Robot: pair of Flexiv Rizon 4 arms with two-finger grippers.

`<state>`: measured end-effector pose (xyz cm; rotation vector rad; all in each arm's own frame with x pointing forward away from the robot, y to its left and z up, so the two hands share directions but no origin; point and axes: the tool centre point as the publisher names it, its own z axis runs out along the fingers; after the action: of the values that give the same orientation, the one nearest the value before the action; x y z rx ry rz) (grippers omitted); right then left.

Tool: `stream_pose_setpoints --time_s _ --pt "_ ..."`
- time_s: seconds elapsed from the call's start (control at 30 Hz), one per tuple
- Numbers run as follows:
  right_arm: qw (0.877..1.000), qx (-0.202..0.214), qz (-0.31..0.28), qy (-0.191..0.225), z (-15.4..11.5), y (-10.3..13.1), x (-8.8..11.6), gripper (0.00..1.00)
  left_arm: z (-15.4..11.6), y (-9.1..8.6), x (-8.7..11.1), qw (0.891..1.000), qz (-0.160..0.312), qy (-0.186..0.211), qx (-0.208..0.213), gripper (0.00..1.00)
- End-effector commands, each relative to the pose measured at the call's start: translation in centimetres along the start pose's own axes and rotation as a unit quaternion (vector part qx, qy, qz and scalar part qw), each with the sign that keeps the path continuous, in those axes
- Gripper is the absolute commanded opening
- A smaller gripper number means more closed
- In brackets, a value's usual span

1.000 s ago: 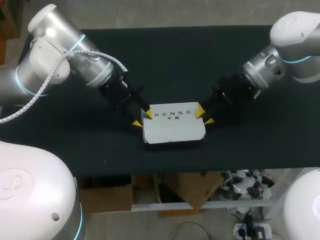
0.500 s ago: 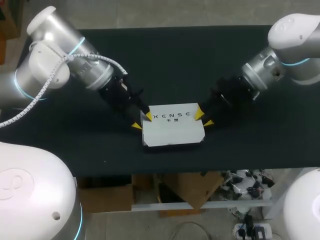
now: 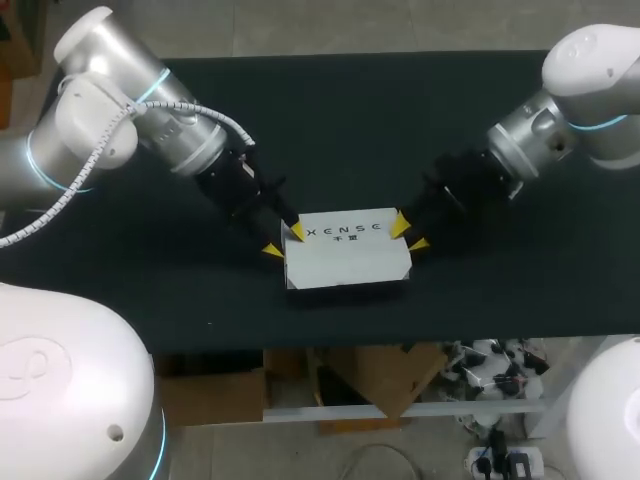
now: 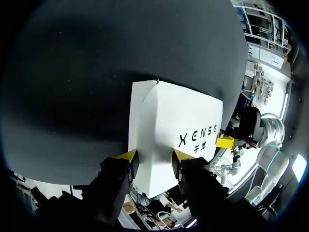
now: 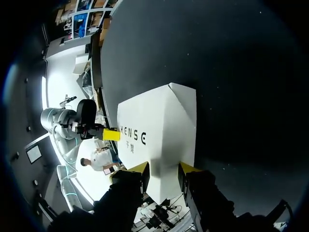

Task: Assemble the packaging by folding the flat box into shape, placing the metal phone stand inside, and closing the box properly

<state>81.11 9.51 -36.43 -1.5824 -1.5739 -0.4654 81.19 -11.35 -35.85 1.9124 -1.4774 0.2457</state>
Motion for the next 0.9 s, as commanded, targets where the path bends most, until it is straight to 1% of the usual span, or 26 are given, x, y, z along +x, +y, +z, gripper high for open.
stream_pose_setpoints --time_s 0.03,0.2,0.43,0.63,0.7,0.8,0.9 --pt "1.0 0.005 0.003 0.002 0.6 0.2 0.3 0.4 0.5 -0.5 0.7 1.0 -0.005 -0.005 -0.011 0.45" --pt "1.0 0.009 0.007 -0.003 0.5 0.2 0.3 0.42 0.7 -0.5 0.8 1.0 -0.006 -0.015 -0.014 0.46" --pt "1.0 0.015 0.005 -0.01 0.8 0.3 0.3 0.48 1.0 -0.4 0.5 1.0 0.0 -0.018 0.003 0.47" --pt "1.0 0.016 0.006 -0.014 0.7 0.3 -0.2 0.49 0.9 -0.2 -0.1 1.0 0.005 -0.023 0.016 0.49" --pt "1.0 0.017 0.008 -0.015 0.7 0.4 -0.4 0.49 1.0 -0.1 -0.4 0.999 0.008 -0.023 0.02 0.51" --pt "1.0 0.018 0.011 -0.018 0.8 0.4 -0.6 0.49 1.0 -0.1 -0.7 0.999 0.009 -0.025 0.025 0.58" --pt "1.0 0.019 0.012 -0.021 0.7 0.4 -0.8 0.49 0.9 -0.1 -1.0 0.999 0.01 -0.024 0.031 0.6"
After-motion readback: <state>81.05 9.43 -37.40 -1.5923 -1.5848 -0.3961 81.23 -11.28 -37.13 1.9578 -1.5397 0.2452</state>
